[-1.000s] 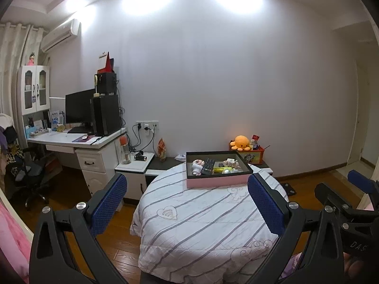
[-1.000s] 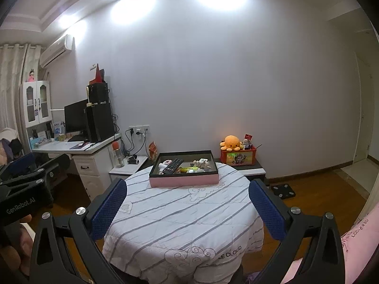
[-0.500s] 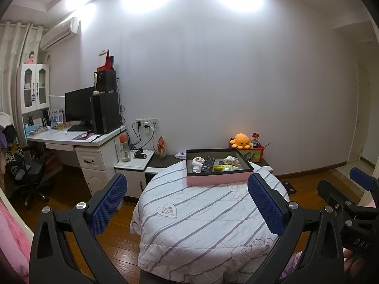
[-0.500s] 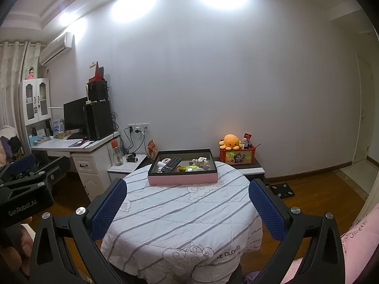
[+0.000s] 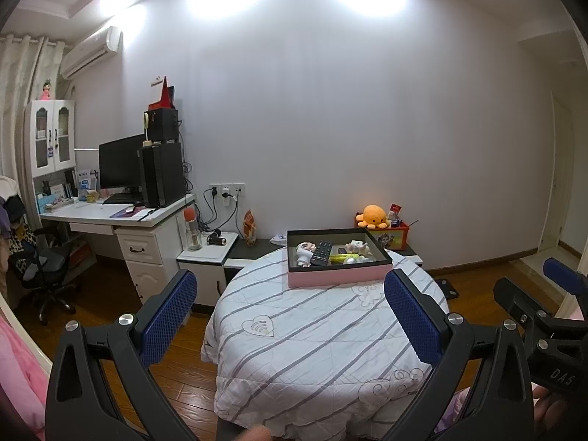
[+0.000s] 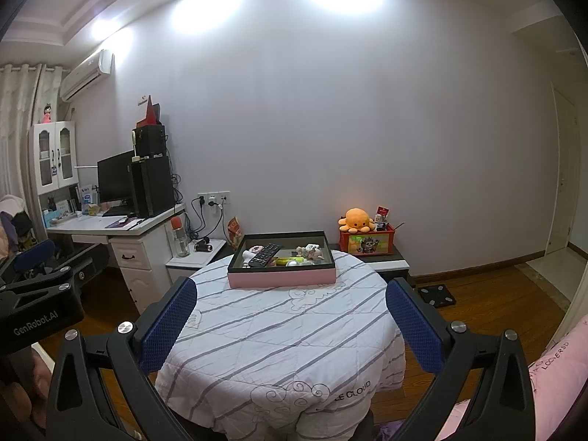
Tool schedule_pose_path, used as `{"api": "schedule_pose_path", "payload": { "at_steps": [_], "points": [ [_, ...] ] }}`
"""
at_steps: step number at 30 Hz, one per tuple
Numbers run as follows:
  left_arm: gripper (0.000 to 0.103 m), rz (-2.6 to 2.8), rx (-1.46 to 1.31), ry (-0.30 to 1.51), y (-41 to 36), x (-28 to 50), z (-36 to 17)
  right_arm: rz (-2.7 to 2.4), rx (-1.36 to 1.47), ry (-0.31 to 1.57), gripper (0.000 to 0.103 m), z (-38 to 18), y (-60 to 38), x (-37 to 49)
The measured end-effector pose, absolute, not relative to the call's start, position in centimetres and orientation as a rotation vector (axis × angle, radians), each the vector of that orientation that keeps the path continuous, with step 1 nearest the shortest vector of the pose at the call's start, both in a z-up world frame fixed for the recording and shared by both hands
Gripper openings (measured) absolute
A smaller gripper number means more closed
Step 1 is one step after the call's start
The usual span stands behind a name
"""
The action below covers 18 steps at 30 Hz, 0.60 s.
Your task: Organize rigid objects
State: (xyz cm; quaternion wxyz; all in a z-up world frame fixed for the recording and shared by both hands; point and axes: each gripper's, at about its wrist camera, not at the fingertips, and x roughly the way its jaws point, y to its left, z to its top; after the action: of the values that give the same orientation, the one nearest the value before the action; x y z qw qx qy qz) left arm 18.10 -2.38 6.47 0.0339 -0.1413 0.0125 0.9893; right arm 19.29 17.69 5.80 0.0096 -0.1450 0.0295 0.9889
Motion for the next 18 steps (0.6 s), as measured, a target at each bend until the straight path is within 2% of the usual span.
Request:
{"api": "schedule_pose_path", "payload": {
  "at_steps": [18],
  "points": [
    [0.103,3.016,-0.446,0.065,-2.56,17.81,6.62,3.082,-0.47,0.097,0.103,5.61,17.82,19.1]
  ]
}}
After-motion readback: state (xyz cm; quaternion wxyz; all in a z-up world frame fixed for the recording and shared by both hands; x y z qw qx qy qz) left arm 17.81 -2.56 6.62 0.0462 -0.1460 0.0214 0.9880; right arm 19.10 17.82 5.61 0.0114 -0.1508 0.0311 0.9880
